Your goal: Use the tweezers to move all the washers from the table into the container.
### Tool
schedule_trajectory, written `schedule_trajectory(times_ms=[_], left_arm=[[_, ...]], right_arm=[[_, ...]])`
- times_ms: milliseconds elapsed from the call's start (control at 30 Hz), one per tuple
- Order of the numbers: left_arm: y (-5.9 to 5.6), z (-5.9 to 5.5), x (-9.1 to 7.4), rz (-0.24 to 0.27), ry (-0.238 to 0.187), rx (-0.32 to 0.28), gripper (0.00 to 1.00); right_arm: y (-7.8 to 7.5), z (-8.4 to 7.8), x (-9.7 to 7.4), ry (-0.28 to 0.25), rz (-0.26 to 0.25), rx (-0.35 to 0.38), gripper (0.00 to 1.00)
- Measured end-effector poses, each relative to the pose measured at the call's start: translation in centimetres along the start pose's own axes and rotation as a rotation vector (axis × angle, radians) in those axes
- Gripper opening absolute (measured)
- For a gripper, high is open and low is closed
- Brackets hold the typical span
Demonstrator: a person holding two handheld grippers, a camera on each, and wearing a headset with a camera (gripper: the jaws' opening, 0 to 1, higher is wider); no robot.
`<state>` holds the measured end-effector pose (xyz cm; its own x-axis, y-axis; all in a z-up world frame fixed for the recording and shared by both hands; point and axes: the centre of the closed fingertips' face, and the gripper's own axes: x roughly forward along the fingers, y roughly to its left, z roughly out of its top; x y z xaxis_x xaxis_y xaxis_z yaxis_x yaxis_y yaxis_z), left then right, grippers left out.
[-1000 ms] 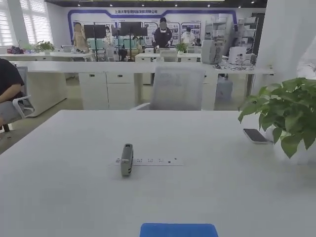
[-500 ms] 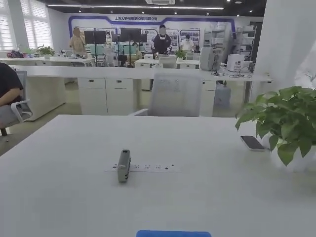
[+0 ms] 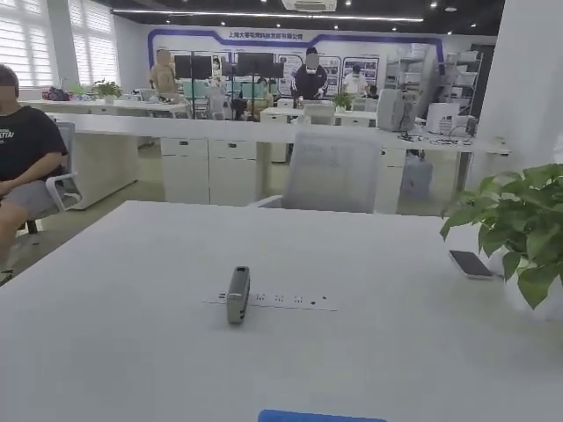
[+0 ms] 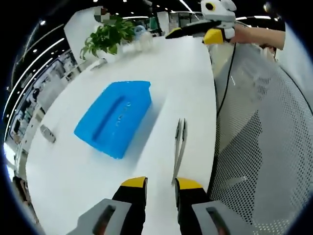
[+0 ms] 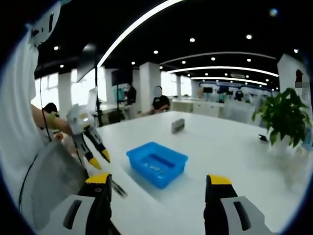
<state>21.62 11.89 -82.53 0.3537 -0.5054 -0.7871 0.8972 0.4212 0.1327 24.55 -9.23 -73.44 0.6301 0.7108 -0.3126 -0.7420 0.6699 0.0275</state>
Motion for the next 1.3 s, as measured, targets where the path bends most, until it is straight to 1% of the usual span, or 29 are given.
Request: schedule_trajectory(times_ms=[33,100,167,200,267,300,333,367,400,433,467,533,600,633,700,733,800,900,933,967,1000,1033,1067,1100,1133,1200,1300], left_arm=[[0.3,0.3,-0.5,0.022,-0.030,-0.028,0.26],[0.9,1.3,-2.0,0.076,-0.133,-0.107,0.36],[1.4,2.0,-2.9,0.115,-0.205,-0.177,0.46],[1.6,2.6,-3.7,0.131,-0.271,-0.246,0.49],[2.1,3.5,-4.7,0.157,-0.379,-0.348,0.56],[2.4,3.8,-5.3,0.178,-0.429,-0.392,0.59],[2.9,4.2,-6.1,0.215,-0.495,-0.439,0.63],[3.2,4.4,-6.6,0.240,-0.536,-0.461,0.68],[3.5,4.6,-7.2,0.270,-0.589,-0.497,0.72],[3.7,4.6,-7.6,0.284,-0.616,-0.514,0.75],[4.0,4.7,-8.1,0.312,-0.643,-0.529,0.79],[4.2,5.1,-8.7,0.343,-0.684,-0.526,0.83],[4.5,5.6,-9.4,0.371,-0.744,-0.535,0.88],[4.7,6.0,-9.8,0.386,-0.785,-0.552,0.91],[5.0,6.3,-10.4,0.415,-0.851,-0.576,0.99],[5.0,6.1,-10.4,0.419,-0.848,-0.581,0.98],[5.2,5.8,-10.7,0.455,-0.863,-0.593,0.99],[5.5,5.5,-10.7,0.492,-0.874,-0.581,0.99],[5.7,5.3,-10.7,0.502,-0.866,-0.586,0.99],[5.9,5.1,-10.6,0.504,-0.856,-0.595,0.99],[5.9,5.1,-10.5,0.499,-0.854,-0.602,0.99],[5.8,5.1,-10.4,0.500,-0.854,-0.600,0.99],[5.8,5.0,-10.3,0.506,-0.842,-0.593,0.99],[5.8,4.8,-10.1,0.516,-0.816,-0.580,0.99],[5.8,4.8,-10.0,0.516,-0.812,-0.577,0.99],[5.6,4.8,-9.5,0.504,-0.790,-0.572,0.99],[5.4,4.7,-9.2,0.501,-0.768,-0.559,0.99]], right_arm=[[-0.1,0.1,0.0,-0.006,-0.007,0.003,0.79],[-0.3,0.4,0.0,-0.023,-0.017,0.011,0.82],[-0.5,0.7,-0.1,-0.042,-0.029,0.016,0.85],[-0.7,0.9,-0.2,-0.054,-0.040,0.018,0.87],[-0.9,1.3,-0.4,-0.079,-0.056,0.025,0.91],[-1.0,1.4,-0.5,-0.085,-0.061,0.026,0.93],[-1.1,1.7,-0.6,-0.101,-0.073,0.029,0.94],[-1.1,1.9,-0.7,-0.110,-0.078,0.029,0.96],[-1.1,2.2,-0.8,-0.125,-0.086,0.031,0.98],[-1.0,2.3,-0.8,-0.131,-0.090,0.034,0.99],[-0.9,2.4,-0.8,-0.134,-0.091,0.036,0.99],[-0.8,2.6,-0.8,-0.142,-0.093,0.034,0.99],[-0.7,2.8,-0.7,-0.145,-0.095,0.032,0.99],[-0.6,2.9,-0.7,-0.147,-0.098,0.029,0.99],[-0.6,3.1,-0.7,-0.160,-0.104,0.020,0.99],[-0.6,3.2,-0.7,-0.164,-0.105,0.018,0.99],[-0.6,3.3,-0.6,-0.176,-0.108,0.022,0.99],[-1.0,3.6,-0.8,-0.210,-0.119,0.048,0.99],[-1.3,3.6,-0.9,-0.219,-0.123,0.059,0.99],[-1.3,3.6,-1.0,-0.217,-0.126,0.055,0.99],[-1.6,3.6,-1.2,-0.217,-0.143,0.044,0.98],[-1.9,3.6,-1.3,-0.222,-0.157,0.043,0.98],[-2.1,3.7,-1.5,-0.231,-0.165,0.047,0.98],[-2.3,3.9,-1.7,-0.247,-0.173,0.056,0.98],[-2.6,3.9,-1.8,-0.249,-0.182,0.066,0.98],[-3.2,3.6,-2.0,-0.245,-0.204,0.086,0.98],[-3.7,3.3,-2.2,-0.244,-0.218,0.088,0.97]])
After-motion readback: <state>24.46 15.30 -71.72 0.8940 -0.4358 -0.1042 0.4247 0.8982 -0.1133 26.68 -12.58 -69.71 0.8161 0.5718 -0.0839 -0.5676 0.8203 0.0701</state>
